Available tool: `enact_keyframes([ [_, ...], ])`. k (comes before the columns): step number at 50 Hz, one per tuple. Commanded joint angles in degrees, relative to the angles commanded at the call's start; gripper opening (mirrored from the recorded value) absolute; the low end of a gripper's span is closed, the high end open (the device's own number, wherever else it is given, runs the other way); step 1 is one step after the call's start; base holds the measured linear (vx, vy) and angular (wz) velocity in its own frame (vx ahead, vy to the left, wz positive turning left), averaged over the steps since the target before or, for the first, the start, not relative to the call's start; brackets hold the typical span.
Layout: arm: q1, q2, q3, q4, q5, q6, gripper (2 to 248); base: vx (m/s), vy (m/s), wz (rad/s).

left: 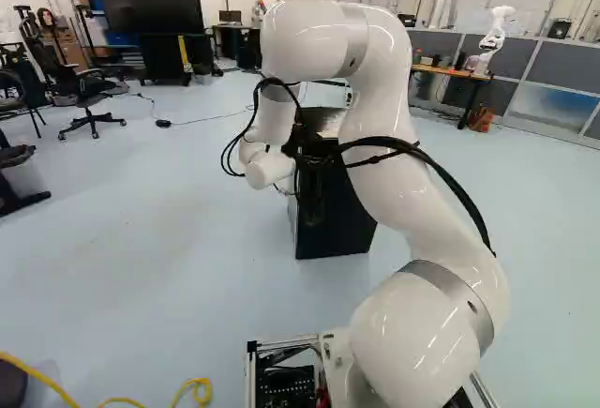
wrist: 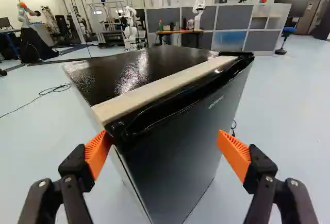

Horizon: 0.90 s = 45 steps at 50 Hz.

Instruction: Grab a drink from the fridge

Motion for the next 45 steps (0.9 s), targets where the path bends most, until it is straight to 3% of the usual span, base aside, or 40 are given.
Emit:
enact_keyframes([
  [45,0.58,9.04,15.43,0.0,0.0,0.0,247,-0.001,-0.003,-0.004],
])
